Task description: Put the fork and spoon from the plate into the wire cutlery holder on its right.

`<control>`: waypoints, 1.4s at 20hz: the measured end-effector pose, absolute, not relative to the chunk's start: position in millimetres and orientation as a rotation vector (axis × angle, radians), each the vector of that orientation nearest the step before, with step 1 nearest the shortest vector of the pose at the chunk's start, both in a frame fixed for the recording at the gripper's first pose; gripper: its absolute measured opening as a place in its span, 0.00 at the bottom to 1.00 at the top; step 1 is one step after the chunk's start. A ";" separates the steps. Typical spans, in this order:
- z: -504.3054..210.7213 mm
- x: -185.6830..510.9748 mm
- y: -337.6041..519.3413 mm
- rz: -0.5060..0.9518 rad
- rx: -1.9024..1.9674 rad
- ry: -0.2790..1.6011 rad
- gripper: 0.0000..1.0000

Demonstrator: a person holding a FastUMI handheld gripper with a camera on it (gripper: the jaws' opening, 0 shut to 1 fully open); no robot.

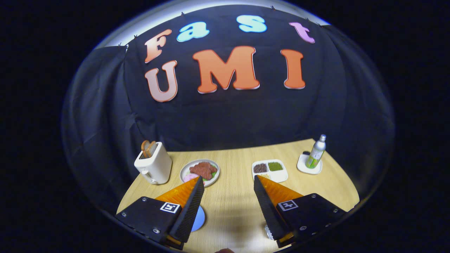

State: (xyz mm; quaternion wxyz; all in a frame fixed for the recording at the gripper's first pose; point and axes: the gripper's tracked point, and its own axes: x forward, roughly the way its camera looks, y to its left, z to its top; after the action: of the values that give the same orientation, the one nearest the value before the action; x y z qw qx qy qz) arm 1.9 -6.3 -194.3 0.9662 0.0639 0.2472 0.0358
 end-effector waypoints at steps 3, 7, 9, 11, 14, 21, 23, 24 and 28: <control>-168.9 5.9 12.9 0.075 0.106 0.380 0.86; -163.6 6.2 44.1 0.102 0.065 0.346 0.86; -163.0 4.5 69.0 0.134 0.064 0.346 0.86; -162.8 3.3 91.9 0.164 0.053 0.342 0.86; -165.7 0.3 128.0 0.217 0.044 0.350 0.87; -236.3 -16.8 189.7 0.299 0.020 0.629 0.88; -268.1 -26.3 198.9 0.308 0.021 0.757 0.88; -283.6 -33.8 203.3 0.313 0.029 0.822 0.88; -343.8 -70.3 219.2 0.343 0.030 1.115 0.88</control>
State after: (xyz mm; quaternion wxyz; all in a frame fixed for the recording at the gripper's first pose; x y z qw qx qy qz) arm -70.3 219.2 -343.8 0.8346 0.0144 0.5263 0.1618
